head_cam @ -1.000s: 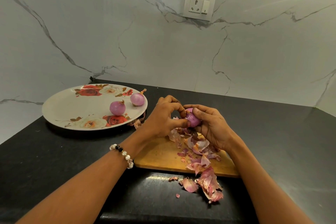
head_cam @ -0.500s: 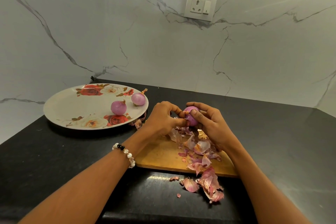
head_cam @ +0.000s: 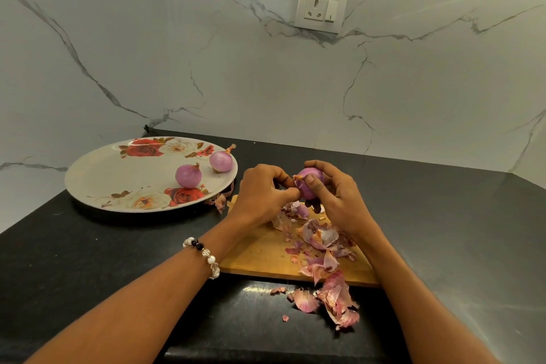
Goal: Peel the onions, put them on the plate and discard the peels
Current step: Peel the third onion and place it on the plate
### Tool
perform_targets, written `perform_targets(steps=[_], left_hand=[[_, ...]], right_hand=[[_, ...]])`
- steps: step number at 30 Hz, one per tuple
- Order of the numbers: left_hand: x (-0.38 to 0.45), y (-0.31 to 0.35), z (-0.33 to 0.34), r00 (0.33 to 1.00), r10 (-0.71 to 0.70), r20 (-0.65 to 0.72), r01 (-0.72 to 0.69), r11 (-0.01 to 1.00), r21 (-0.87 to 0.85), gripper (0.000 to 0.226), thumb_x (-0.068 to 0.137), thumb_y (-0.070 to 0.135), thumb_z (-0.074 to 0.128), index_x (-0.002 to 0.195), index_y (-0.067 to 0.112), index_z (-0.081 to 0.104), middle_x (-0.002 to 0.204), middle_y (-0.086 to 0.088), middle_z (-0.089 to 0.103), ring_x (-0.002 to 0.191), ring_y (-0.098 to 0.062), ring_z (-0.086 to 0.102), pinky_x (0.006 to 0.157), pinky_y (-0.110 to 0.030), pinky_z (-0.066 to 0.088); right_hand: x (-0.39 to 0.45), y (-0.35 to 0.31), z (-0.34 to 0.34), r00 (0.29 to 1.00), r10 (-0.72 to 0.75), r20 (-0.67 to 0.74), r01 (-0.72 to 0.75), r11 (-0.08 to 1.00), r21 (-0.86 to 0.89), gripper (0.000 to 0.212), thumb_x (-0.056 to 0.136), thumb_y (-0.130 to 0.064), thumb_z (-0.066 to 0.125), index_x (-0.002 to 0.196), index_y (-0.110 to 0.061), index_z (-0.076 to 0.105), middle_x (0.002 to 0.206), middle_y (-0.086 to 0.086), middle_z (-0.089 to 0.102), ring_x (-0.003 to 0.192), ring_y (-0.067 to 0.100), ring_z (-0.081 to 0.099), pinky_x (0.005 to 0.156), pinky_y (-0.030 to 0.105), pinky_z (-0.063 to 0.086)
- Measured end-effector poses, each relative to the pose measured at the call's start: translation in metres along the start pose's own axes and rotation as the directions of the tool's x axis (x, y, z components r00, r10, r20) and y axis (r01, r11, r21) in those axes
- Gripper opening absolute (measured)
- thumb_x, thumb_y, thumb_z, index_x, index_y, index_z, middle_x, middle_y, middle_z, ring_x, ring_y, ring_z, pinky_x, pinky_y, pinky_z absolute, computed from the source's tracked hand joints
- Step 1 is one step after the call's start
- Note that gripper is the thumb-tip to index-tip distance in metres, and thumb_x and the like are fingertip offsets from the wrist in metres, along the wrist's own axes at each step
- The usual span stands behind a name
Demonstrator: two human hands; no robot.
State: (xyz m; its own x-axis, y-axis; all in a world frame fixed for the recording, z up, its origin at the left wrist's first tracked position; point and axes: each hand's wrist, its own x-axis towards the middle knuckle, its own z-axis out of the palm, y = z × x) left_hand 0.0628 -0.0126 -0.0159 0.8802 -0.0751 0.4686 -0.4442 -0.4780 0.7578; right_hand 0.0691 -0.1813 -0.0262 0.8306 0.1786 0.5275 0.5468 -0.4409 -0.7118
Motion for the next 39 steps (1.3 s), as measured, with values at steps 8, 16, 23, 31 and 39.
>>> perform_targets(steps=[8, 16, 23, 31, 39], left_hand=[[0.005, -0.001, -0.012, 0.999, -0.051, -0.020, 0.047, 0.984, -0.170, 0.014, 0.079, 0.014, 0.076, 0.088, 0.018, 0.066, 0.081, 0.004, 0.069, 0.075, -0.011, 0.066, 0.069, -0.021, 0.057], [0.003, 0.000, -0.003, 1.000, 0.022, -0.010, -0.022, 0.998, -0.064, 0.018, 0.078, 0.036, 0.075, 0.083, 0.022, 0.064, 0.073, 0.013, 0.061, 0.068, -0.003, 0.060, 0.060, -0.007, 0.047], [0.001, -0.001, 0.002, 0.994, 0.070, -0.085, -0.076, 0.994, -0.073, 0.022, 0.081, 0.025, 0.075, 0.099, 0.015, 0.071, 0.082, 0.010, 0.065, 0.072, 0.000, 0.060, 0.065, -0.003, 0.047], [0.001, -0.002, 0.000, 0.977, 0.097, -0.192, -0.108, 0.993, -0.046, 0.013, 0.076, 0.021, 0.079, 0.085, 0.015, 0.073, 0.079, 0.012, 0.059, 0.069, 0.000, 0.058, 0.063, -0.006, 0.047], [0.001, -0.005, -0.003, 0.988, 0.077, -0.137, -0.093, 0.988, -0.120, 0.014, 0.074, 0.022, 0.081, 0.084, 0.019, 0.072, 0.086, 0.012, 0.062, 0.079, -0.006, 0.061, 0.068, -0.009, 0.050]], right_hand=[[0.005, -0.002, -0.009, 0.968, 0.247, -0.036, -0.219, 0.910, 0.353, 0.023, 0.099, -0.016, 0.055, 0.121, -0.010, 0.059, 0.114, 0.013, 0.064, 0.083, 0.028, 0.068, 0.055, 0.025, 0.056], [0.006, 0.001, -0.004, 0.970, 0.241, 0.022, -0.235, 0.913, 0.335, 0.029, 0.097, -0.021, 0.056, 0.125, -0.013, 0.058, 0.114, 0.016, 0.068, 0.090, 0.027, 0.073, 0.073, 0.038, 0.062], [0.005, -0.004, -0.003, 0.974, 0.224, 0.034, -0.220, 0.893, 0.392, 0.045, 0.085, -0.034, 0.061, 0.125, -0.013, 0.059, 0.116, 0.017, 0.068, 0.096, 0.029, 0.072, 0.074, 0.035, 0.061], [0.003, -0.009, -0.002, 0.976, 0.189, 0.106, -0.217, 0.847, 0.485, 0.049, 0.083, -0.020, 0.066, 0.129, -0.005, 0.054, 0.119, 0.019, 0.066, 0.101, 0.032, 0.071, 0.080, 0.046, 0.062], [0.002, -0.011, -0.005, 0.980, 0.162, 0.113, -0.197, 0.845, 0.497, 0.048, 0.079, -0.013, 0.068, 0.125, -0.009, 0.058, 0.121, 0.017, 0.065, 0.103, 0.031, 0.071, 0.079, 0.042, 0.062]])
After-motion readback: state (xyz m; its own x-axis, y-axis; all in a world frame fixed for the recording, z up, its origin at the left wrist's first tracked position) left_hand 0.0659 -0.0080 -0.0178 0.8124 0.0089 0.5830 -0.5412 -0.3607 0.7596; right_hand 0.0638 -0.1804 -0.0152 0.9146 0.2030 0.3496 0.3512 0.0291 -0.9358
